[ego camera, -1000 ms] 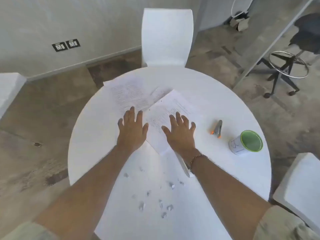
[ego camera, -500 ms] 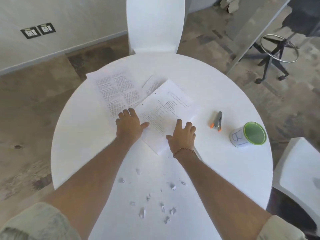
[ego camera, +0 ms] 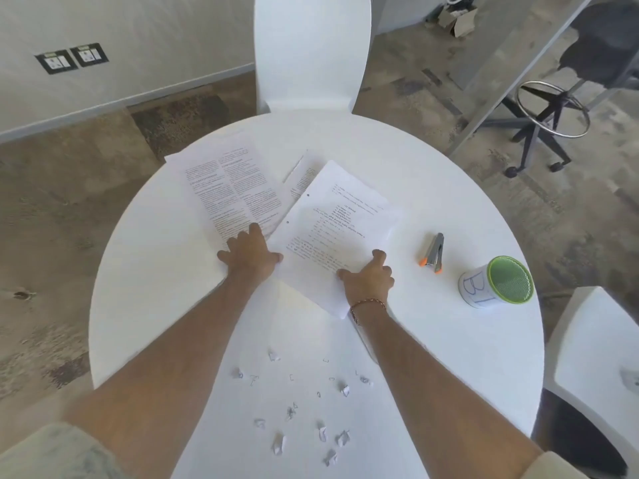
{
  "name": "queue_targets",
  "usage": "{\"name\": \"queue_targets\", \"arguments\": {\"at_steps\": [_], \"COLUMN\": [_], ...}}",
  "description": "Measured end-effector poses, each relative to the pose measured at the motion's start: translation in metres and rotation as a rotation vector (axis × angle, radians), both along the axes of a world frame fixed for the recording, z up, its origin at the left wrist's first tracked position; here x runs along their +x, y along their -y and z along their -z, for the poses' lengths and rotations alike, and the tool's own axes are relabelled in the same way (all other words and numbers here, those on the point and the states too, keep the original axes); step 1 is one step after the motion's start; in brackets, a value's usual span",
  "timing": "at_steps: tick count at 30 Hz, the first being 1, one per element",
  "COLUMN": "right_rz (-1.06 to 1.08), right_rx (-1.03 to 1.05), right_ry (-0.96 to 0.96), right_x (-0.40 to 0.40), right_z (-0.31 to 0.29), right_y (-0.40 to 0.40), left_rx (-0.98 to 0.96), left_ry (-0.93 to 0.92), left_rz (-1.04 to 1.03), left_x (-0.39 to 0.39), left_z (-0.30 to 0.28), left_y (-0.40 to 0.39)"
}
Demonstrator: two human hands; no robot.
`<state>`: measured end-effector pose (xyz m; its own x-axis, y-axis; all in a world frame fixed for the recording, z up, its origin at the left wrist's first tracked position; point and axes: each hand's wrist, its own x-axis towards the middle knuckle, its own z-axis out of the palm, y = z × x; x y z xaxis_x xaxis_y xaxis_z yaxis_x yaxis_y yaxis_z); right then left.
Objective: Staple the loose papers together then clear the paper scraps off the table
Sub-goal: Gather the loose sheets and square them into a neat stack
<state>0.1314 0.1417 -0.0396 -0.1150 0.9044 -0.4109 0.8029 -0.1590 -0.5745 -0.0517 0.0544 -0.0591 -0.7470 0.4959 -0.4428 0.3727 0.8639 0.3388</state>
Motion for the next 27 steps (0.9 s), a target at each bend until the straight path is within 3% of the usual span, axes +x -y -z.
{"name": "queue_targets", "arguments": {"at_steps": [5, 9, 12, 14, 16, 20, 23, 27], "right_rz": [0.333, 0.318, 0.299, 0.305, 0.321, 0.369, 0.36, 0.373], "right_rx": [-0.137, -0.148, -0.086, -0.022, 0.019, 0.055, 0.065, 0.046], "right_ry": [-0.226, -0.303, -0.295, -0.271, -0.273, -0.349, -0.389, -0.402], "right_x": [0.007, 0.017, 0.024, 0.032, 0.04, 0.047, 0.053, 0.05], "right_z": [-0.004, -0.004, -0.013, -0.017, -0.02, -0.018, -0.012, -0.017], "right_y": [-0.016, -0.028, -0.035, -0.045, -0.055, -0.064, -0.066, -0.059], "left_rx": [0.394, 0.528, 0.574, 0.592, 0.561, 0.262, 0.022, 0.014], "left_ry": [0.219, 0.32, 0.281, 0.133, -0.064, -0.306, -0.269, -0.296], "left_rz": [-0.115, -0.237, -0.2, -0.154, -0.065, 0.123, 0.186, 0.291], "left_x": [0.011, 0.023, 0.025, 0.022, 0.013, -0.009, -0.018, -0.013], "left_z": [-0.004, -0.015, -0.015, -0.011, -0.001, 0.015, 0.029, 0.043], "left_y": [0.008, 0.01, 0.014, 0.019, 0.026, 0.042, 0.058, 0.081]}}
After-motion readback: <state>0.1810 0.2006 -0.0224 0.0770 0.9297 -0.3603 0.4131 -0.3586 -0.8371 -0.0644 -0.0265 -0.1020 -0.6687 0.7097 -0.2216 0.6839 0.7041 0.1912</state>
